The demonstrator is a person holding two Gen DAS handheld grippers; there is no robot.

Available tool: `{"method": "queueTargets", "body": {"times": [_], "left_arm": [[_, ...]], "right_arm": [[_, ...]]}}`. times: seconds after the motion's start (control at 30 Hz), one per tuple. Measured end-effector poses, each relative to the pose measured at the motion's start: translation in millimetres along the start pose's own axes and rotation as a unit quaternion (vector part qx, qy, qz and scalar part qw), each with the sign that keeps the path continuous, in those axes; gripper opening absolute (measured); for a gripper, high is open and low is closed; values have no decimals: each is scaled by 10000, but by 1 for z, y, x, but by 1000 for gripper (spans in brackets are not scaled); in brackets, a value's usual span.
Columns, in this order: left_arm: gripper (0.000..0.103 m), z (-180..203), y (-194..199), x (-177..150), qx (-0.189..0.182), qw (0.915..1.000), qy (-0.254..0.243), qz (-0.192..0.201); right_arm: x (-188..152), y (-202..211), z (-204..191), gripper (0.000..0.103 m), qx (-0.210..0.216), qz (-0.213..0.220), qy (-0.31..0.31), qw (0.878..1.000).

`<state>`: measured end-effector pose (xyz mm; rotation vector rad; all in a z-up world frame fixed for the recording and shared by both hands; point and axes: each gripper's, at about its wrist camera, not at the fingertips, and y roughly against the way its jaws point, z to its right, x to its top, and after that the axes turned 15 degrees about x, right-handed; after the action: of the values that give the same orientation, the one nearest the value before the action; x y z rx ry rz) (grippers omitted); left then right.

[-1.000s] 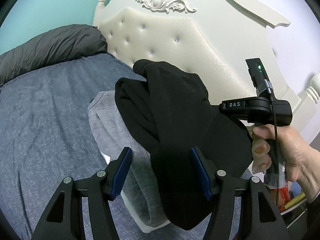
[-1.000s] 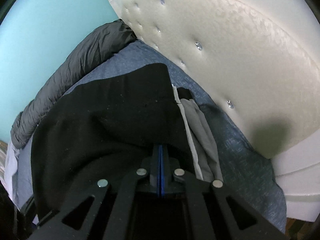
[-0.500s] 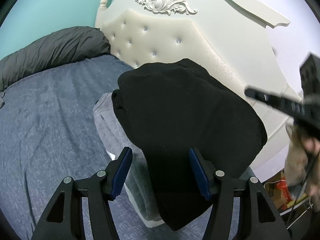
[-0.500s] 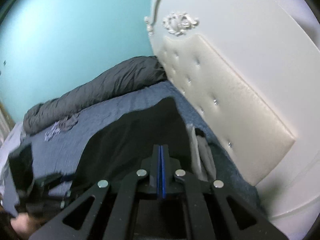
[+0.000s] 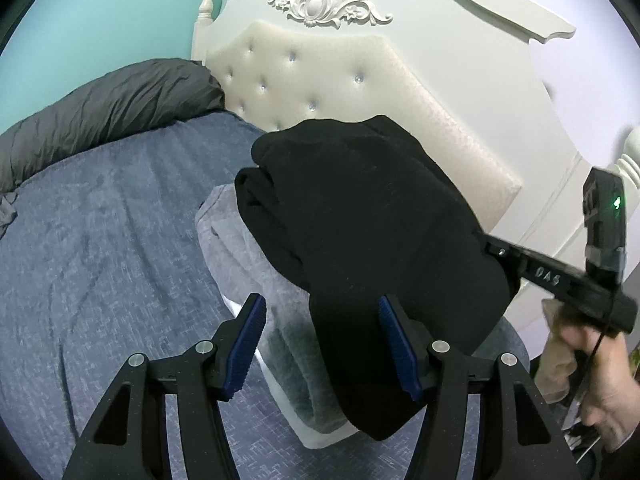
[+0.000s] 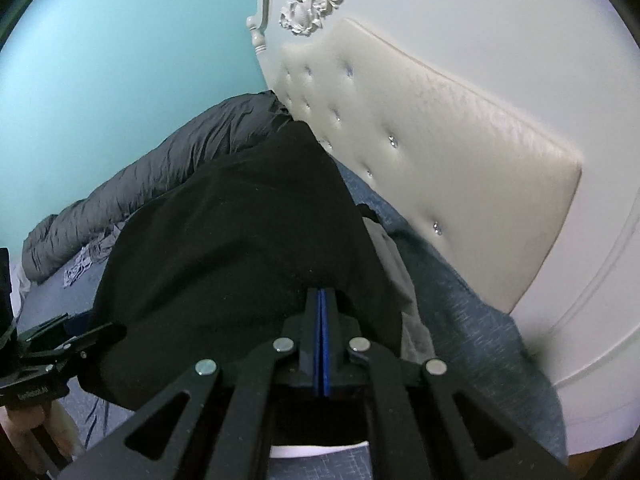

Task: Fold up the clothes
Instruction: 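Press the sweatshirt flat on the stack with the right tool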

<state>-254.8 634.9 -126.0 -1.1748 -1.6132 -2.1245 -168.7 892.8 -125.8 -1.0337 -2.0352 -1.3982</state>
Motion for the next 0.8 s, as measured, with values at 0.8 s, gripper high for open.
{"method": "queueTargets", "body": {"times": [0.8], "left_arm": [[61,-1,4,2,59,9999,-106,-32]], "right_arm": [[94,-20,-67,2,460,-334,546,9969]]}}
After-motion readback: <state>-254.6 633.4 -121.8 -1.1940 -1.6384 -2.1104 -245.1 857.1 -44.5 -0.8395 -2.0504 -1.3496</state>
